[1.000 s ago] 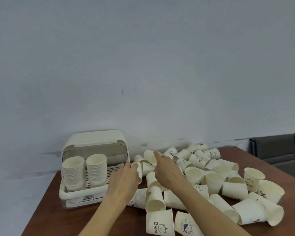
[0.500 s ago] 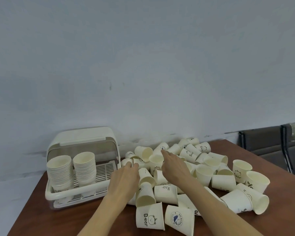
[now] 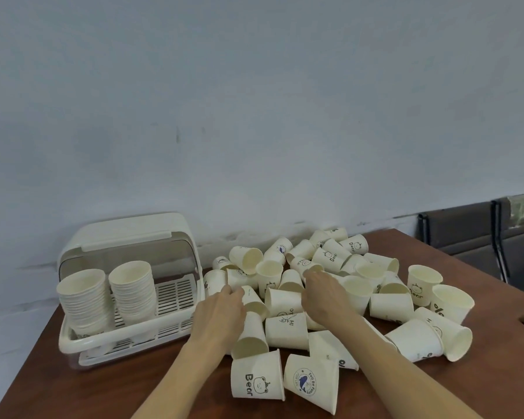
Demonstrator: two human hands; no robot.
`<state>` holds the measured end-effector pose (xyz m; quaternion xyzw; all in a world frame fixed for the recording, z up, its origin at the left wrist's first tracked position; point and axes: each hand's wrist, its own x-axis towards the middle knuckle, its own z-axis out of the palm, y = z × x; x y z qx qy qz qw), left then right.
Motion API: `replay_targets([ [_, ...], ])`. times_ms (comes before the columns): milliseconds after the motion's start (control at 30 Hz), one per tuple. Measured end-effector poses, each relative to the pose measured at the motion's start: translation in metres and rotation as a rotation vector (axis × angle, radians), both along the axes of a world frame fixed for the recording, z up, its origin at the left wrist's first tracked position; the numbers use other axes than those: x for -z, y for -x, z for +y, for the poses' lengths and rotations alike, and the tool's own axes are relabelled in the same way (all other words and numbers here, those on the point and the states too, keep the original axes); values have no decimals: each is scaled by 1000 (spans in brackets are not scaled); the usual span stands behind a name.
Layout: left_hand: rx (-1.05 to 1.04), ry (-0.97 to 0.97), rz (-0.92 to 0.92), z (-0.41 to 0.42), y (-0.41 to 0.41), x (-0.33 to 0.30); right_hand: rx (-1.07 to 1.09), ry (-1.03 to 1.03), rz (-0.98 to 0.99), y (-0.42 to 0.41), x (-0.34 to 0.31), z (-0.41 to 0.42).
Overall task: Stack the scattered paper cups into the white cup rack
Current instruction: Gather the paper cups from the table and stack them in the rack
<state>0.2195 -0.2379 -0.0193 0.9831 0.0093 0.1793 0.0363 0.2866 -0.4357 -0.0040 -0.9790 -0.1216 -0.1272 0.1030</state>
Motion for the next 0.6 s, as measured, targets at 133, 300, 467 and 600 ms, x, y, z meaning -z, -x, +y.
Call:
replay_targets([
  [133, 6, -10, 18, -5, -6, 6, 163, 21, -66, -8, 4, -32],
  [300, 40, 2, 29, -27, -16, 10, 261, 65, -14, -23, 16, -65],
  [467, 68, 122, 11, -39, -29, 22, 272, 90, 123, -26, 25, -73],
  [600, 81, 107, 14, -44, -34, 25, 285, 85, 106, -28, 28, -75],
])
